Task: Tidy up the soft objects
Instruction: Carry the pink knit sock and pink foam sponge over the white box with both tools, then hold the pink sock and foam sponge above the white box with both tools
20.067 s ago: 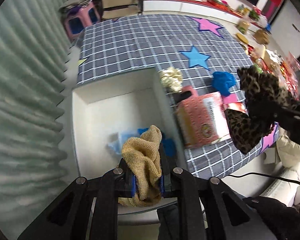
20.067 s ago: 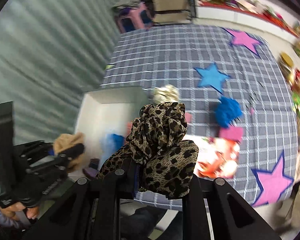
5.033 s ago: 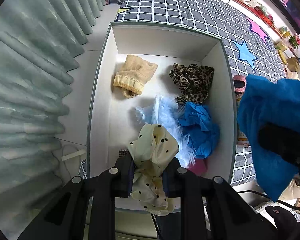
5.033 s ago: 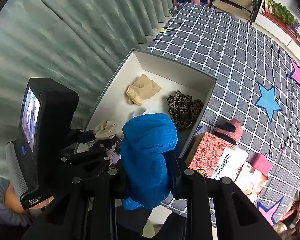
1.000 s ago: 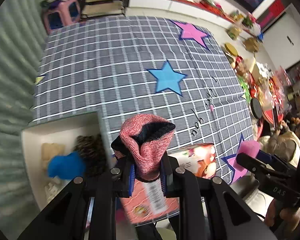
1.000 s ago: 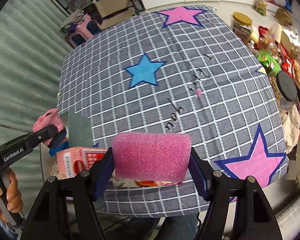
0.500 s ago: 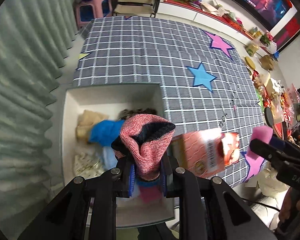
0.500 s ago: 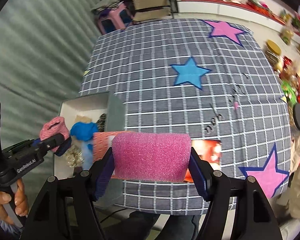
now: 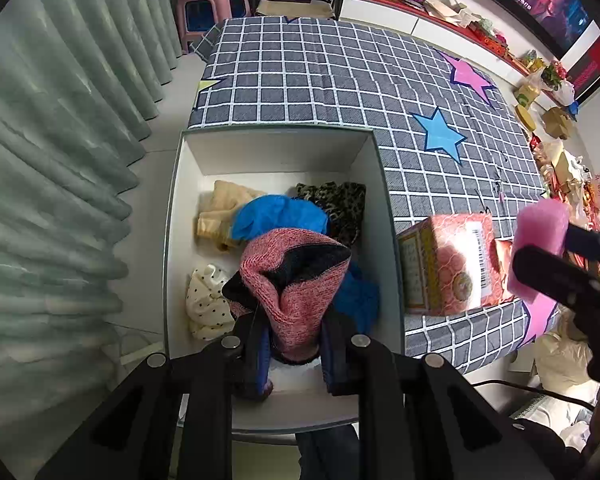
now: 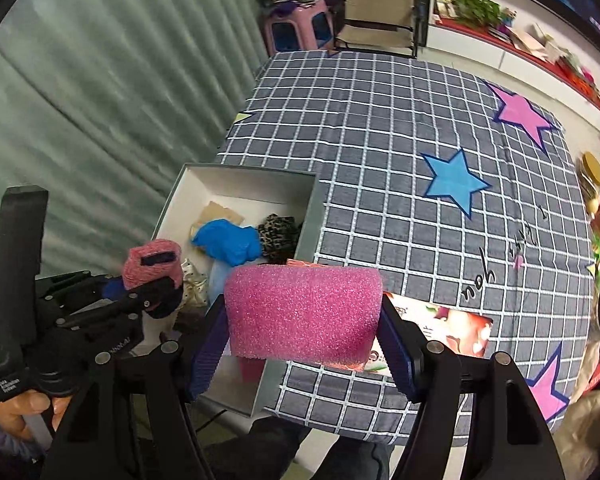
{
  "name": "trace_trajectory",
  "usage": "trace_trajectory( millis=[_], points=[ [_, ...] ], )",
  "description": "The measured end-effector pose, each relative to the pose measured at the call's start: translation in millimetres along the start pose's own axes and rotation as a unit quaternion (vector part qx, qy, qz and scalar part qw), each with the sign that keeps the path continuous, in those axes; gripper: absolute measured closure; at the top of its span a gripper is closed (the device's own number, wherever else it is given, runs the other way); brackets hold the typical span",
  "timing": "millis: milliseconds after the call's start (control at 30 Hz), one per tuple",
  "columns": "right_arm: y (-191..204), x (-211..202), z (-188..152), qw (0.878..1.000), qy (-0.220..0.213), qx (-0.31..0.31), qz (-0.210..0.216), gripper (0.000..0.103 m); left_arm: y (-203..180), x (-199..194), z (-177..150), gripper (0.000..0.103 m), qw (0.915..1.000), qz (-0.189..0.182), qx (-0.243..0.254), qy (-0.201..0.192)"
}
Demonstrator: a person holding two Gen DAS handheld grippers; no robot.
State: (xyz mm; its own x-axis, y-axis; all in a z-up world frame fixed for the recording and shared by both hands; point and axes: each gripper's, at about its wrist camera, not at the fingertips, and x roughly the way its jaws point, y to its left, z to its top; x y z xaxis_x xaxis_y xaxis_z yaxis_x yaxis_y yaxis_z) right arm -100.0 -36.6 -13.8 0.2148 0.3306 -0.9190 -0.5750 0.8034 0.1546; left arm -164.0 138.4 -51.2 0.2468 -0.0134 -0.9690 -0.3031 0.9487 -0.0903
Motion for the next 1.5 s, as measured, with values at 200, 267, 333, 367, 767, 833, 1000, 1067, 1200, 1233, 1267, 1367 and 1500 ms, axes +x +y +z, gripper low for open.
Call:
trace_trajectory(
  millis=[200, 267, 333, 367, 767, 833, 1000, 1067, 1200, 1233, 1267, 1367, 1500],
  points=[
    [12.5, -4.3, 7.5, 1.0, -0.007, -0.013, 0.004, 0.032, 3.7, 1.0, -4.1, 0.081, 1.0, 0.005, -0.001, 0.001],
    [18.8, -6.6, 9.2, 1.0, -0.012, -0.019, 0.006, 0.032, 3.9, 1.2, -4.7, 0.081, 1.0, 0.007, -0.001, 0.002],
    [23.7, -6.8, 8.1, 1.0, -0.012, -0.025, 0.007, 0.032, 2.5, 1.4, -4.7, 0.081, 0.9999, 0.011, 0.001, 0.002],
    [25.9, -5.8, 6.5, 1.0, -0.01, -0.027, 0.008, 0.032, 2.5, 1.4, -5.4, 0.081, 0.9999, 0.013, 0.003, 0.001],
    [33.9, 3.9, -1.8, 0.999, 0.008, -0.038, 0.014, 0.032, 6.2, 5.2, -10.5, 0.081, 0.9997, 0.021, 0.003, 0.009],
    [34.4, 4.6, -1.8, 0.999, 0.009, -0.04, 0.014, 0.032, 6.5, 5.4, -10.9, 0.081, 0.9997, 0.021, 0.002, 0.01],
    [36.2, 5.2, -1.9, 0.999, 0.011, -0.043, 0.014, 0.032, 7.7, 5.7, -11.4, 0.081, 0.9997, 0.023, -0.001, 0.011],
    [36.4, 5.3, -1.9, 0.999, 0.012, -0.043, 0.015, 0.032, 8.1, 5.7, -11.6, 0.081, 0.9997, 0.023, -0.001, 0.012],
    [36.1, 5.7, -1.5, 0.999, 0.012, -0.043, 0.015, 0.032, 8.2, 5.8, -11.5, 0.081, 0.9996, 0.024, -0.001, 0.012],
    [36.1, 5.7, -1.5, 0.999, 0.012, -0.043, 0.015, 0.032, 8.3, 6.0, -11.5, 0.081, 0.9996, 0.024, -0.001, 0.012],
    [36.1, 5.6, -1.4, 0.999, 0.012, -0.043, 0.015, 0.032, 8.1, 5.7, -11.6, 0.081, 0.9996, 0.024, -0.002, 0.012],
    [36.1, 6.5, -1.9, 0.999, 0.014, -0.043, 0.015, 0.032, 8.2, 6.4, -11.5, 0.081, 0.9996, 0.024, -0.002, 0.013],
    [35.6, 7.4, -2.3, 0.999, 0.014, -0.041, 0.016, 0.032, 8.2, 6.3, -11.5, 0.081, 0.9996, 0.024, -0.001, 0.013]
  ],
)
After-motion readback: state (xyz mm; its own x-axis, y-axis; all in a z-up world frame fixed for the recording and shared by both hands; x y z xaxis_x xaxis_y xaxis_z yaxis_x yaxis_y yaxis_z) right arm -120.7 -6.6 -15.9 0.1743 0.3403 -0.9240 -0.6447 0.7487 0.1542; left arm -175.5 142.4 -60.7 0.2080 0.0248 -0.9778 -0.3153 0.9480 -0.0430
